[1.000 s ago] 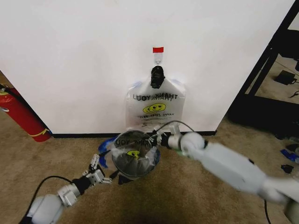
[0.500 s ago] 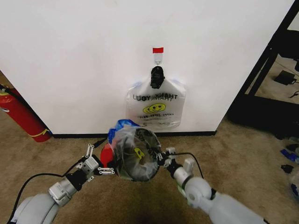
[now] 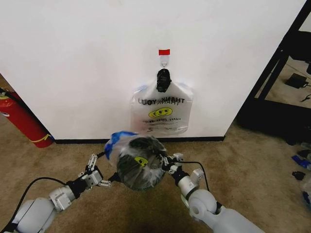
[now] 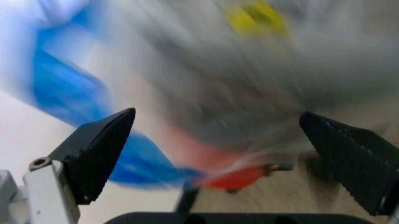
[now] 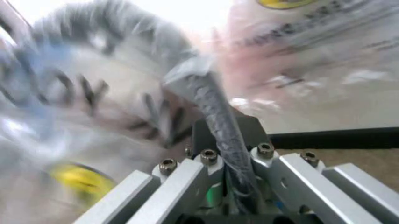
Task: Pick up the garbage bag from the wall and place it over the trash bin.
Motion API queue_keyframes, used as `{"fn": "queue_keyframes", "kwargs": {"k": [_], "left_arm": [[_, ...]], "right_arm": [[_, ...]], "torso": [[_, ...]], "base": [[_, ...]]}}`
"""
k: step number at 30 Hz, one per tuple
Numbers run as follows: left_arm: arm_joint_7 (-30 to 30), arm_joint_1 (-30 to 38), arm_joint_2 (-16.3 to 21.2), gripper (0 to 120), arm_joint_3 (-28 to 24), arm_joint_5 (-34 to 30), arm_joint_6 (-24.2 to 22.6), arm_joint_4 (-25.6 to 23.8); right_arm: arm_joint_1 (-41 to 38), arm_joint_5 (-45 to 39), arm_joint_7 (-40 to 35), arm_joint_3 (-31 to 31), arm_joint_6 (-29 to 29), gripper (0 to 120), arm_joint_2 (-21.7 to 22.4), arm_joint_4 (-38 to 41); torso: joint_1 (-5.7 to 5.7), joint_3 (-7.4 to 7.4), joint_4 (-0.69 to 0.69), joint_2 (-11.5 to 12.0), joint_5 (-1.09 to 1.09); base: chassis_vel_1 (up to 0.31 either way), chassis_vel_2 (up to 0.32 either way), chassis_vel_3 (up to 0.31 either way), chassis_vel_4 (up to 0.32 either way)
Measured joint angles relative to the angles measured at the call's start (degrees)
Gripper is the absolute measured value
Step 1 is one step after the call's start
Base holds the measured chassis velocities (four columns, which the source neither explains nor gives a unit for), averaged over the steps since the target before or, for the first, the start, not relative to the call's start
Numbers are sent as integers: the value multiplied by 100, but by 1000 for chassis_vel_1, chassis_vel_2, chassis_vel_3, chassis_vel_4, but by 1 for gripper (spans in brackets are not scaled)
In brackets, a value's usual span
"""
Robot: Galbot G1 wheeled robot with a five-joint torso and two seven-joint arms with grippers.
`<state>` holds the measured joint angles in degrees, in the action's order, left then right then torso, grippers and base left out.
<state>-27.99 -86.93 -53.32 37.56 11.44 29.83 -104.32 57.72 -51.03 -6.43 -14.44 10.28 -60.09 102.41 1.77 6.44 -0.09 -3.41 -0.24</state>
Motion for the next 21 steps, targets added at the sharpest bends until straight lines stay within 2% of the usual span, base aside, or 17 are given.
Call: {"fn": "queue_keyframes", "kwargs": {"k": [2, 5, 7, 12, 15, 18, 21], "left_arm": [[11, 49, -16, 100, 7, 90, 51, 193], [18, 75, -18, 100, 16, 107, 66, 292], [25, 83, -12, 100, 32, 107, 67, 323], [39, 103, 11, 100, 71, 107, 67, 396], [67, 279, 13, 100, 193, 159, 144, 630], [-128, 322, 46, 100, 292, 48, 181, 698], [-987, 309, 115, 100, 493, -281, 330, 686]], "right_arm": [[-37, 8, -51, -39, 10, 0, -41, 19], [-60, 12, -74, -51, 13, 0, -53, -1], [-72, 13, -78, -51, 20, 0, -73, -55], [-81, 13, -107, -43, 39, 0, -102, -132], [-73, 214, -236, -26, 26, 0, -79, -157], [-68, 384, -455, -5, -13, 0, -69, -214], [-68, 450, -688, 13, 23, 0, -127, -376]], "torso": [[0, -1, 2, 0, 6], [0, 0, -1, 0, -2], [0, 0, 0, 0, 5], [0, 0, 0, 0, 2], [0, 0, 0, 0, 2], [0, 0, -1, 0, 1], [0, 0, -1, 0, 4]], "base": [[0, 0, 0, 0], [0, 0, 0, 0], [0, 0, 0, 0], [0, 0, 0, 0], [0, 0, 0, 0], [0, 0, 0, 0], [0, 0, 0, 0]]}}
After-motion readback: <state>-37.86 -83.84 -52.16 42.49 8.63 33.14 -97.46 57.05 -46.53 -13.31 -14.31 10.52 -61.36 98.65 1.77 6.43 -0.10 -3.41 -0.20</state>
